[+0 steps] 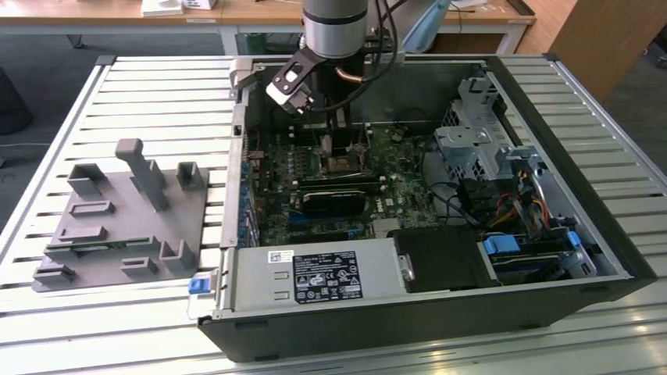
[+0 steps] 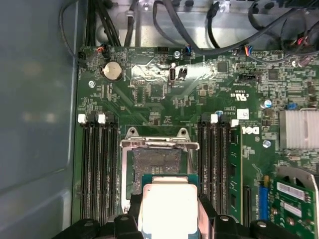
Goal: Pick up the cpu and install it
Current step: 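Place the cpu into insertion slot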
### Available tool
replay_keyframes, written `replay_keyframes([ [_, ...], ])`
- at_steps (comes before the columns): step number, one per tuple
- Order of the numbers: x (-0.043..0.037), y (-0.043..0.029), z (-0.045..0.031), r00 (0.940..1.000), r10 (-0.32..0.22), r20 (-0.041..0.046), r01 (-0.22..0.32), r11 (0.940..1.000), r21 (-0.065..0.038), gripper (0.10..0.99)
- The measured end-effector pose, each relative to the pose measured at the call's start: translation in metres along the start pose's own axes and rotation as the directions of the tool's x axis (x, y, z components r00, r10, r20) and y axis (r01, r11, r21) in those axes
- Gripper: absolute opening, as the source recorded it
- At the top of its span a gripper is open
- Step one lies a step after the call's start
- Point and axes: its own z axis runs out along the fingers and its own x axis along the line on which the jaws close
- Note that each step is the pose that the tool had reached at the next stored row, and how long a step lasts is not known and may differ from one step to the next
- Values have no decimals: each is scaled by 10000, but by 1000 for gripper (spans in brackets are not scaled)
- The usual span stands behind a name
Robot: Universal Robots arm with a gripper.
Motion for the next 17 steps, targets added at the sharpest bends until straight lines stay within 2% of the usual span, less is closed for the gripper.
replay_keyframes([
  [9,51,16,159,10000,6,0,-6,10000,1,525],
  [17,92,32,243,10000,21,-2,-21,10000,0,525],
])
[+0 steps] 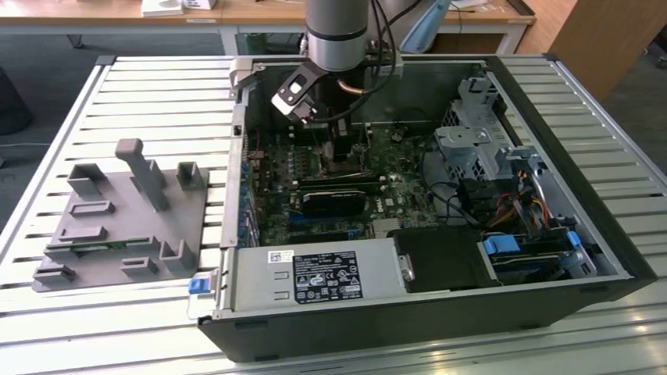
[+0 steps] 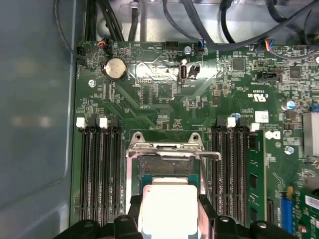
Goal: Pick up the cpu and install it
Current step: 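Place the cpu into insertion slot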
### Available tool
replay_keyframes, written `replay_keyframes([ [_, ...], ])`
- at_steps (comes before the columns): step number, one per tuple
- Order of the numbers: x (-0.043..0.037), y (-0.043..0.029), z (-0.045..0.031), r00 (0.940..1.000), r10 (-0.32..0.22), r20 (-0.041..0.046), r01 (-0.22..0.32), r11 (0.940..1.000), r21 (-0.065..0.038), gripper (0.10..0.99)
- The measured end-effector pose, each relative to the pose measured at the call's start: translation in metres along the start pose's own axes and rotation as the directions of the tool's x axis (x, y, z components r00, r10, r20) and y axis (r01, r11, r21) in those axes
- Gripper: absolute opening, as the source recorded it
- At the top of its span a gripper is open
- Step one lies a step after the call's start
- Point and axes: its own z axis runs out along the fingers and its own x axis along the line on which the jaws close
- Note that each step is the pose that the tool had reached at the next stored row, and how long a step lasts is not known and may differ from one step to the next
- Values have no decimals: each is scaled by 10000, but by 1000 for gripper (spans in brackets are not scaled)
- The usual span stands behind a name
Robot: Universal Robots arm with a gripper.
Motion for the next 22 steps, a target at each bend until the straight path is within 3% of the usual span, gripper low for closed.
replay_keyframes([
  [9,16,7,138,10000,36,-52,-36,10000,0,525],
  [22,16,46,215,9999,122,-44,-122,9999,2,525],
])
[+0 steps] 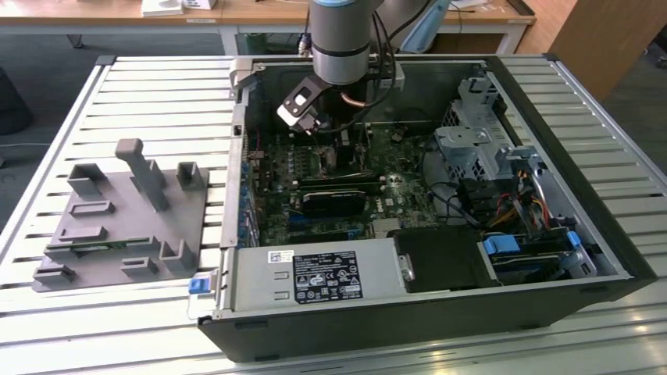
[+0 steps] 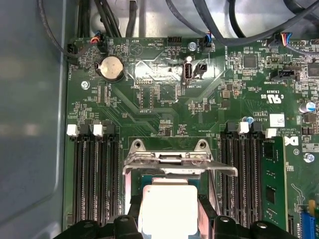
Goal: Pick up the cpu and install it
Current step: 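Place the cpu into insertion slot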
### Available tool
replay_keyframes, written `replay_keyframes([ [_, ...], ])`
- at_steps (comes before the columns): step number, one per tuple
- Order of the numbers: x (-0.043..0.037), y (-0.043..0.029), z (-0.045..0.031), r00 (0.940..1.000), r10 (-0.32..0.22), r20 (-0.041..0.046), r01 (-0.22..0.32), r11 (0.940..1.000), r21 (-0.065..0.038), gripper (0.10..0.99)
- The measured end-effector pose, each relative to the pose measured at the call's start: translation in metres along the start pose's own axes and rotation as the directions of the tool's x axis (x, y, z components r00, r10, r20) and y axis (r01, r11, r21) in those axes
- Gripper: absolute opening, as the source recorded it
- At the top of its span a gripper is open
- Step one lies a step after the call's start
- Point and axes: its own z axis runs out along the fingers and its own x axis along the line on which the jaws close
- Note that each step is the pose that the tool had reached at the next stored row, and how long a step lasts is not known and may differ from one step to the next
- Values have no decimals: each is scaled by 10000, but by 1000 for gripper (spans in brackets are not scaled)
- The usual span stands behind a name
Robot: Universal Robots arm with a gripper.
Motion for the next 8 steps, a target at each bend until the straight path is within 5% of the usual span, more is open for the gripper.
replay_keyframes([
  [8,6,12,41,10000,0,4,0,10000,11,525],
])
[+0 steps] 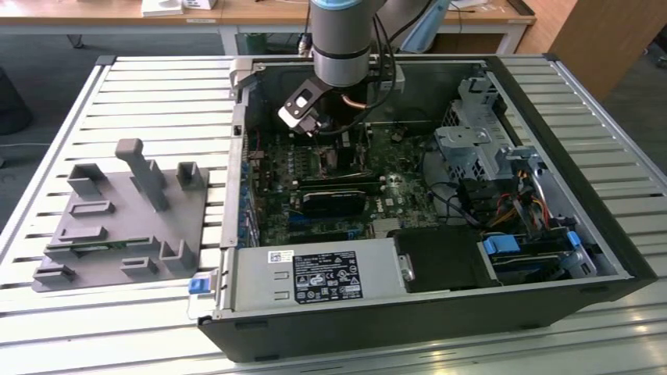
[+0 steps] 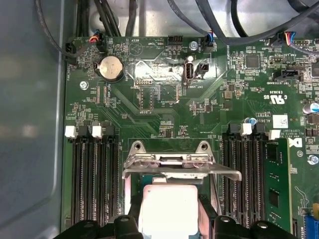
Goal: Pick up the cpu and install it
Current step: 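Place the cpu into insertion slot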
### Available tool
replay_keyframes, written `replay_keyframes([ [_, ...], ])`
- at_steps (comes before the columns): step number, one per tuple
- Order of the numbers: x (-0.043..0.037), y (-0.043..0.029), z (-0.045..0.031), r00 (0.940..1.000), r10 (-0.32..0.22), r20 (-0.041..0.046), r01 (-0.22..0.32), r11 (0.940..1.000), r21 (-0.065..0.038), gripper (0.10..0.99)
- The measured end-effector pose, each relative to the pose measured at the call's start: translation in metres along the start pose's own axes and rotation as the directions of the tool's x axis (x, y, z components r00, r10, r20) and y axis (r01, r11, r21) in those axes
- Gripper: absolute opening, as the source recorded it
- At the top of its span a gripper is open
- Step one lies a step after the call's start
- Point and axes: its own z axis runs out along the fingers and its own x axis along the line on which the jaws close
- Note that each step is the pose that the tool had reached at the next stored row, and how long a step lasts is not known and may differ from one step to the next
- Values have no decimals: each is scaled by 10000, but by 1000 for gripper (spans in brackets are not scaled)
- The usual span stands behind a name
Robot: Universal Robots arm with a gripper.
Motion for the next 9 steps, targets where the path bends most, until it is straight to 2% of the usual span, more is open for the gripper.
replay_keyframes([
  [9,4,10,18,10000,0,-4,0,10000,0,525],
])
